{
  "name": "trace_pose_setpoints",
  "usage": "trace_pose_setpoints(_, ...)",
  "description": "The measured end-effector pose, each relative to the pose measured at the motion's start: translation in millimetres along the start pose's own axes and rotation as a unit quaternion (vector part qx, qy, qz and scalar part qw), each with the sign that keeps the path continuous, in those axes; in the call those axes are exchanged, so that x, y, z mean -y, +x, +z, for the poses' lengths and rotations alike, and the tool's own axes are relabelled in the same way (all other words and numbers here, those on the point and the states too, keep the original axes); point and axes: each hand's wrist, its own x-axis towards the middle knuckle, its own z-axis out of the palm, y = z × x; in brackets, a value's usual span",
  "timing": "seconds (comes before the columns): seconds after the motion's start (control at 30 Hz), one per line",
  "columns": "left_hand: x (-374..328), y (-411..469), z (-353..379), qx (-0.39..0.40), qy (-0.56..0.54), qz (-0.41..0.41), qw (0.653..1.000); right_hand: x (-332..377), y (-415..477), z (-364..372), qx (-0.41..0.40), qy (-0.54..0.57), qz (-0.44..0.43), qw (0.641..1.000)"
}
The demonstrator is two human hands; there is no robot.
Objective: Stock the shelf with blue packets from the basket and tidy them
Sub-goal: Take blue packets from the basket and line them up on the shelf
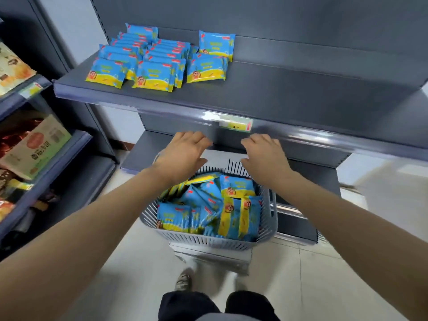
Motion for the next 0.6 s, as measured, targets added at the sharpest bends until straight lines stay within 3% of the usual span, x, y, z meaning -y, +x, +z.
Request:
trace_pose_setpoints(0.13, 17, 2, 37, 0.058, -0.024, 0.03, 0.998, 1, -6, 45, 0.108, -0.016, 0.063, 0.992)
trace_pose_setpoints(0.33, 37, 2, 79, 0.083, -0.024, 0.098, 0.991, 1, -25, 102, 0.298, 0.009, 0.107, 0.949)
trace_pose_setpoints(0.6, 62, -3, 113, 0.128, -0.033, 0.095, 0.987, -2, -19, 143, 0.353, -0.017, 0.139, 0.925)
